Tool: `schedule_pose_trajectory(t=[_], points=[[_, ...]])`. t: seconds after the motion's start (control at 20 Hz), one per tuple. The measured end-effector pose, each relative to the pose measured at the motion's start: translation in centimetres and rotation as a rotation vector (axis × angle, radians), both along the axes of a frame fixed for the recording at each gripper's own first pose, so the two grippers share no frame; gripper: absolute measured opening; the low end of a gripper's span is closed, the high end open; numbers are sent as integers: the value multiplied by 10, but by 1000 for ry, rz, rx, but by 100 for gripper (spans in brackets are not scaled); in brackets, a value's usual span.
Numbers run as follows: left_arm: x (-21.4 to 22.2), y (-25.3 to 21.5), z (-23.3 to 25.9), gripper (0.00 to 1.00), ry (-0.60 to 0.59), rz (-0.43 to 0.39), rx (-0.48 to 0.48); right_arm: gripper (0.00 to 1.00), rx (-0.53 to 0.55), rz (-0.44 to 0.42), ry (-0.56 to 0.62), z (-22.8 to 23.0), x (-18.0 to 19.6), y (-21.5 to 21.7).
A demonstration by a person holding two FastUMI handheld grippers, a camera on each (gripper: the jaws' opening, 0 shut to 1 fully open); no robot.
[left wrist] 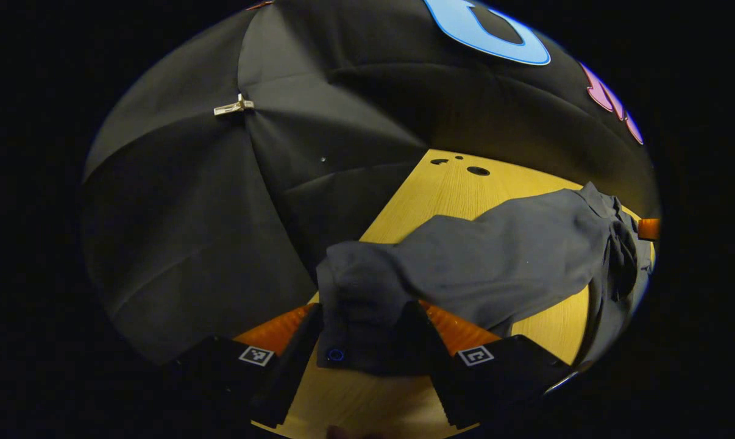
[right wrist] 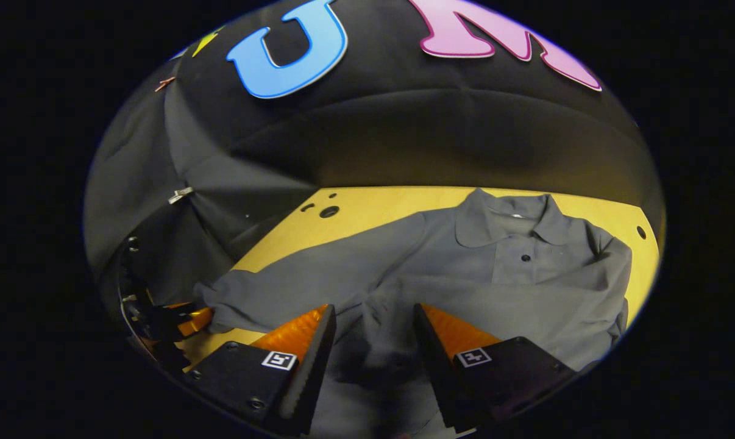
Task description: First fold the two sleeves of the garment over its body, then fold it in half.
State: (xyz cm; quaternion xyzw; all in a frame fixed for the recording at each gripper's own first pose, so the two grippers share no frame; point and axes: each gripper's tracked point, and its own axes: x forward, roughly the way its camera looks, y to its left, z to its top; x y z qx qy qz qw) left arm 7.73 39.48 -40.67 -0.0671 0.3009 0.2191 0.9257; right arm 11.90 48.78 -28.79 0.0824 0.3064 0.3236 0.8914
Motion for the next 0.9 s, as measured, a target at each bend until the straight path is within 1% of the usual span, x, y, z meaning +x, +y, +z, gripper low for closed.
schedule_pose_trajectory(t=[0.05, 0.1, 0.15, 0.25, 0.3, 0.35, 0.45, 0.6, 0.75, 0.9], points=[[2, -7, -2, 94, -6, -19, -24, 80, -19, -8, -7, 2, 0, -10], [6, -12, -2, 90, 4, -35, -27, 80, -30, -24, -11, 6, -1, -20], [9, -16, -2, 64, 6, -66, -20, 80, -34, -45, -13, 10, -1, -32], [10, -17, 0, 12, 29, -83, 22, 80, -39, -95, -29, 20, 2, -63], [9, -18, 3, 11, 50, -88, 36, 80, -42, -119, -35, 23, 2, -76], [9, -18, 5, 7, 61, -87, 44, 80, -43, -142, -42, 29, 3, -92], [8, -18, 22, 6, 42, -69, 73, 81, -55, -186, -55, 35, 4, -125], [10, -31, 64, 5, -21, -82, 137, 81, -72, -250, -62, 39, 5, -175], [14, -52, 110, 6, -98, -74, 138, 81, -71, -299, -62, 42, 2, -214], [22, -68, 159, 6, -179, -56, 140, 81, -61, -321, -61, 46, -6, -245]])
